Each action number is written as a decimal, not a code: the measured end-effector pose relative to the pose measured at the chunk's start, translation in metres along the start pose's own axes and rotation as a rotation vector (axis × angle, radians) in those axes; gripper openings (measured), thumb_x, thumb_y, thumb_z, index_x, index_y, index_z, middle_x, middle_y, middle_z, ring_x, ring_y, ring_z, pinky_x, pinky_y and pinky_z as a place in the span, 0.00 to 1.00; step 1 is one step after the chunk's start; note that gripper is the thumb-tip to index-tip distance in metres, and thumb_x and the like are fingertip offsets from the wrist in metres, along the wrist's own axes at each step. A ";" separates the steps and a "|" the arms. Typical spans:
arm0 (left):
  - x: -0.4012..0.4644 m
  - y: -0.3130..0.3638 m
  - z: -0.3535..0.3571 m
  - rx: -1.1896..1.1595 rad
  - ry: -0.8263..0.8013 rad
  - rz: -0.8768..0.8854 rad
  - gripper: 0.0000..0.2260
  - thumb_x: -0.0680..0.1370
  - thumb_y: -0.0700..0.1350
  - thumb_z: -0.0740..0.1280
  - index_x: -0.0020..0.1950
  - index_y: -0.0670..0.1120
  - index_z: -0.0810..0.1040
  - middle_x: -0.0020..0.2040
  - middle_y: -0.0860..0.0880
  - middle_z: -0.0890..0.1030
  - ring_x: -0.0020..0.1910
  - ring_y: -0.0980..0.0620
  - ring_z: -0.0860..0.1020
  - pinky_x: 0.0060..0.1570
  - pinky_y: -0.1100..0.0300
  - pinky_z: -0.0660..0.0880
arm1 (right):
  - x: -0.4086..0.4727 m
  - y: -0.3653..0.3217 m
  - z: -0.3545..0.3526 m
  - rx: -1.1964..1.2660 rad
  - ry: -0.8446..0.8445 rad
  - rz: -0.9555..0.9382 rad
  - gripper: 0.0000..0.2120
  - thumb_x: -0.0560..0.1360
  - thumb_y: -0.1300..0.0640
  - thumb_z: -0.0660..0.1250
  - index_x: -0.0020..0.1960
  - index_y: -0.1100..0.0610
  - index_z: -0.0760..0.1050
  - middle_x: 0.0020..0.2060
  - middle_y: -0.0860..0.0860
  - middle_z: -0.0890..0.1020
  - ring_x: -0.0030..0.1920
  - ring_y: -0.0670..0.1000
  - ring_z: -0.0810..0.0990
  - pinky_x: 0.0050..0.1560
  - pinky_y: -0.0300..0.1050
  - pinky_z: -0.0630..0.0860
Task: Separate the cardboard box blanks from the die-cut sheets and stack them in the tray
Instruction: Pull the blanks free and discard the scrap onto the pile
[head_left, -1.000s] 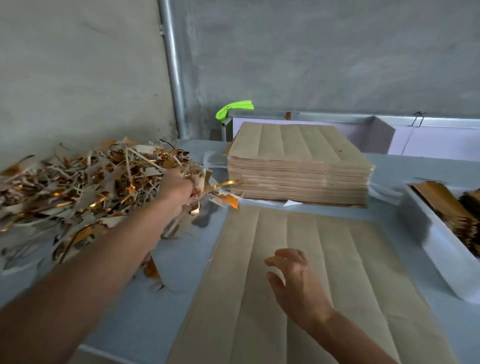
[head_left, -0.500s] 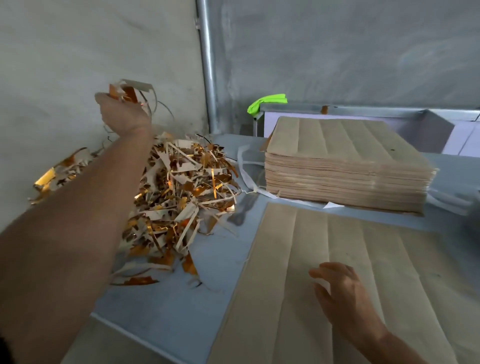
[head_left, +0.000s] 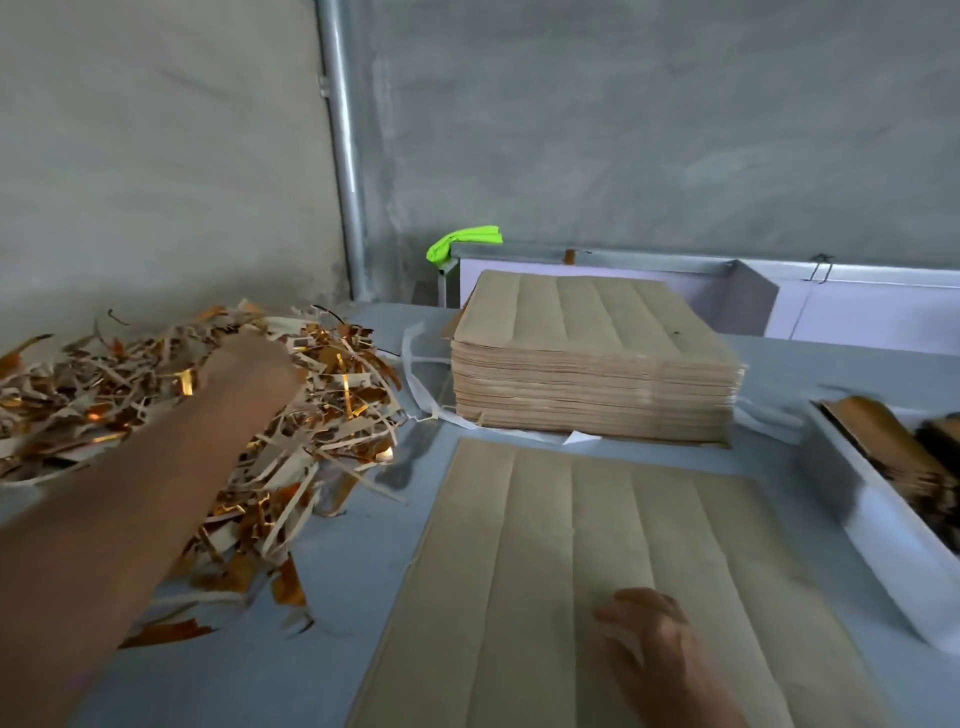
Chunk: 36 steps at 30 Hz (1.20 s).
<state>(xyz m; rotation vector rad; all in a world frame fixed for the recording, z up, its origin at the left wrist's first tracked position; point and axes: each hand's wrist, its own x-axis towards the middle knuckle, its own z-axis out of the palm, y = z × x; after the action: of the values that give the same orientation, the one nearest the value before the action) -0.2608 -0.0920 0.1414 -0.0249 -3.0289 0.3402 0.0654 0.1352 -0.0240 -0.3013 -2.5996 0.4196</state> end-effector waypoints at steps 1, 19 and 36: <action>-0.003 0.003 -0.002 0.058 0.038 0.041 0.13 0.80 0.43 0.58 0.60 0.42 0.77 0.55 0.43 0.79 0.51 0.46 0.78 0.50 0.52 0.78 | -0.004 0.004 0.000 0.002 -0.007 0.018 0.26 0.36 0.69 0.83 0.31 0.55 0.83 0.31 0.54 0.82 0.29 0.52 0.82 0.22 0.36 0.72; -0.254 0.109 0.067 -0.229 -0.106 0.845 0.36 0.74 0.69 0.55 0.76 0.49 0.58 0.78 0.44 0.49 0.74 0.44 0.55 0.70 0.49 0.54 | -0.055 0.029 -0.055 -0.214 -0.089 0.639 0.24 0.77 0.46 0.60 0.71 0.47 0.62 0.71 0.45 0.62 0.73 0.48 0.57 0.65 0.45 0.64; -0.314 0.125 0.115 -0.240 0.099 0.915 0.32 0.69 0.65 0.53 0.51 0.45 0.85 0.53 0.42 0.83 0.50 0.41 0.82 0.40 0.47 0.80 | -0.074 0.058 -0.086 -0.238 -0.061 0.837 0.13 0.77 0.49 0.59 0.56 0.55 0.69 0.49 0.50 0.76 0.63 0.55 0.69 0.58 0.50 0.66</action>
<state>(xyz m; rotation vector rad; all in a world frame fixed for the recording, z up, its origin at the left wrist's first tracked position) 0.0419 -0.0042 -0.0265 -1.3953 -2.7272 0.0147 0.1791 0.1882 -0.0035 -1.4898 -2.4659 0.3837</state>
